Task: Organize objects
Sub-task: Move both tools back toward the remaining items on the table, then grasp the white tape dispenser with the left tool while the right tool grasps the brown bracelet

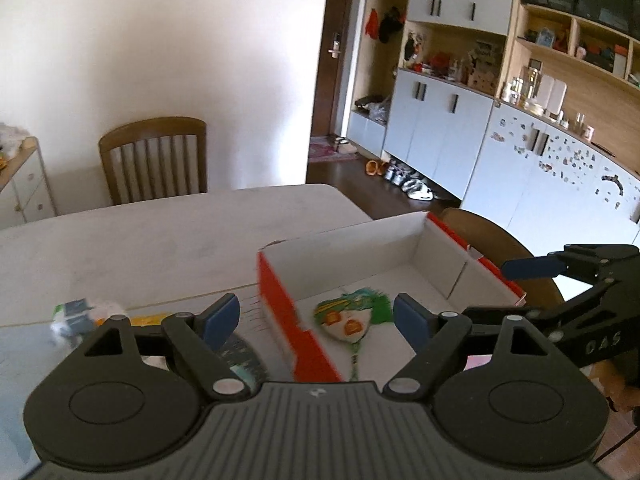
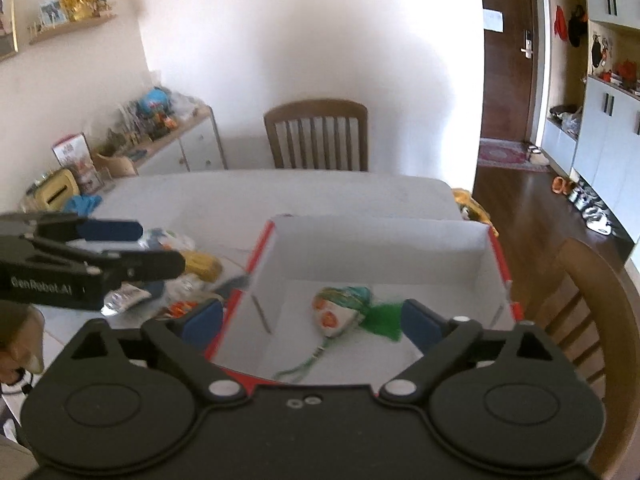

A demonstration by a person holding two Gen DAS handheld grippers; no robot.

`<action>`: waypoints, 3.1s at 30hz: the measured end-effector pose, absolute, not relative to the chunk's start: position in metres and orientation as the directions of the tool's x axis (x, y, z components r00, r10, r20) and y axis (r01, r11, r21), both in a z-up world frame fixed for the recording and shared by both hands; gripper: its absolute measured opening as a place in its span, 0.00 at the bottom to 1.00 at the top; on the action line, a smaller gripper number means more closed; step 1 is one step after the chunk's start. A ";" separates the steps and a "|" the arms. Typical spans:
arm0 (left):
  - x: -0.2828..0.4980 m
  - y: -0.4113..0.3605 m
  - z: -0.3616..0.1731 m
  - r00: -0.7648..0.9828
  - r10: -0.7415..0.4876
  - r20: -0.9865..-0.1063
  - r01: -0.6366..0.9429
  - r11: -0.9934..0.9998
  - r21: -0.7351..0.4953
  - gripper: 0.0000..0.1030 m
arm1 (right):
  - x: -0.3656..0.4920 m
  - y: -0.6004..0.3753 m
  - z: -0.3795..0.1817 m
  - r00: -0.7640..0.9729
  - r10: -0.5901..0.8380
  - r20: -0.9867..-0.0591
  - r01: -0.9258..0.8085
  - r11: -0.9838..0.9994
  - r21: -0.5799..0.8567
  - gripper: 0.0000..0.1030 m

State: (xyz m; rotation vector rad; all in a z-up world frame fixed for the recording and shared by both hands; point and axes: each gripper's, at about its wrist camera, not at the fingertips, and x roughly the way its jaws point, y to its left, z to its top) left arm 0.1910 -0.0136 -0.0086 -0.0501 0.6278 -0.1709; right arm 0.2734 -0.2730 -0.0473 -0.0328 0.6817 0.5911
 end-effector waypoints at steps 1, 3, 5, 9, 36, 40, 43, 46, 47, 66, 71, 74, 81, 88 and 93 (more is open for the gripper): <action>0.187 -0.008 -0.010 0.797 -0.170 -0.580 0.137 0.985 -0.102 0.83 | 0.270 -0.268 -0.047 0.623 0.509 -0.594 -0.524 0.835 0.167 0.97; 0.177 0.004 -0.012 0.800 -0.161 -0.578 0.123 0.987 -0.105 0.86 | 0.264 -0.259 -0.046 0.630 0.516 -0.580 -0.524 0.834 0.173 0.99; 0.169 0.016 -0.015 0.805 -0.147 -0.575 0.109 0.989 -0.102 0.86 | 0.258 -0.249 -0.045 0.627 0.522 -0.578 -0.526 0.831 0.181 0.99; 0.153 0.039 -0.019 0.806 -0.144 -0.574 0.098 0.989 -0.110 0.86 | 0.246 -0.229 -0.046 0.635 0.527 -0.565 -0.514 0.834 0.200 0.99; 0.104 0.156 -0.095 0.712 -0.196 -0.674 0.135 0.980 -0.143 1.00 | 0.204 -0.130 -0.080 0.639 0.436 -0.634 -0.411 0.890 0.198 0.99; 0.107 0.159 -0.112 0.701 -0.204 -0.683 0.162 0.979 -0.127 1.00 | 0.204 -0.117 -0.091 0.592 0.446 -0.671 -0.428 0.880 0.208 0.99; 0.110 0.162 -0.125 0.684 -0.212 -0.698 0.166 0.977 -0.135 1.00 | 0.206 -0.107 -0.100 0.566 0.438 -0.699 -0.436 0.878 0.197 0.99; 0.113 0.162 -0.134 0.678 -0.209 -0.705 0.178 0.977 -0.118 1.00 | 0.211 -0.098 -0.111 0.540 0.424 -0.726 -0.435 0.880 0.191 0.98; 0.114 0.161 -0.137 0.676 -0.208 -0.707 0.181 0.977 -0.114 1.00 | 0.214 -0.095 -0.115 0.529 0.422 -0.736 -0.434 0.880 0.193 0.97; 0.135 0.156 -0.171 0.657 -0.158 -0.737 0.200 0.979 -0.032 0.99 | 0.240 -0.034 -0.155 0.432 0.429 -0.794 -0.541 0.827 0.153 0.62; 0.138 0.156 -0.174 0.656 -0.171 -0.735 0.213 0.976 -0.037 0.94 | 0.252 -0.020 -0.166 0.413 0.405 -0.816 -0.556 0.822 0.127 0.53; 0.140 0.157 -0.176 0.650 -0.165 -0.741 0.208 0.977 -0.035 0.81 | 0.256 -0.017 -0.172 0.396 0.393 -0.830 -0.552 0.824 0.128 0.44; 0.139 0.158 -0.179 0.654 -0.148 -0.742 0.208 0.978 -0.012 0.56 | 0.260 -0.012 -0.175 0.396 0.390 -0.831 -0.563 0.818 0.115 0.30; 0.137 0.160 -0.178 0.656 -0.144 -0.741 0.210 0.978 -0.004 0.51 | 0.263 -0.016 -0.176 0.385 0.387 -0.838 -0.568 0.815 0.116 0.27; 0.136 0.160 -0.178 0.657 -0.137 -0.742 0.204 0.979 0.000 0.51 | 0.264 -0.014 -0.181 0.390 0.366 -0.845 -0.580 0.810 0.084 0.21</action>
